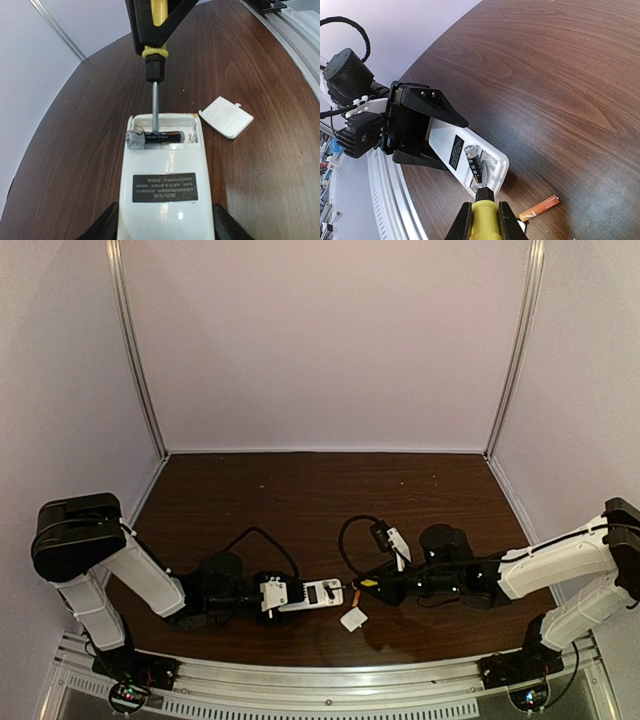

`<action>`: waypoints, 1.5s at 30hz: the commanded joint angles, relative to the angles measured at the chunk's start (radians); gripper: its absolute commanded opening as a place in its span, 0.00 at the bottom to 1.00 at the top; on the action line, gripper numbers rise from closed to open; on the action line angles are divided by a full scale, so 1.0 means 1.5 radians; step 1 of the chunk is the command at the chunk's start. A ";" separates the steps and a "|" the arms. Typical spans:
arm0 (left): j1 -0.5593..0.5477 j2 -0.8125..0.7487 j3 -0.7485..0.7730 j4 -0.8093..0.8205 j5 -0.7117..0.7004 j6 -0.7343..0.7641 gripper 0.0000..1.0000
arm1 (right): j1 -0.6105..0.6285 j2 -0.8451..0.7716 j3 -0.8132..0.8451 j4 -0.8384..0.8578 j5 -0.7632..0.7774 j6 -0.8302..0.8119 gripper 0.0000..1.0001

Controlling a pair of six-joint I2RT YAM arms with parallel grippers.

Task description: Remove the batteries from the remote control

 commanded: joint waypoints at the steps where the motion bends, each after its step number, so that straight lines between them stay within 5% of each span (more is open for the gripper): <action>1: -0.005 -0.013 0.005 0.061 0.016 0.008 0.00 | 0.004 -0.023 -0.005 0.009 -0.038 -0.007 0.00; 20: -0.005 -0.014 0.007 0.056 0.007 0.006 0.00 | 0.002 -0.058 0.010 -0.104 0.044 -0.011 0.00; 45: -0.005 -0.008 0.015 0.047 -0.015 0.003 0.00 | 0.002 -0.016 0.034 -0.152 0.017 -0.003 0.00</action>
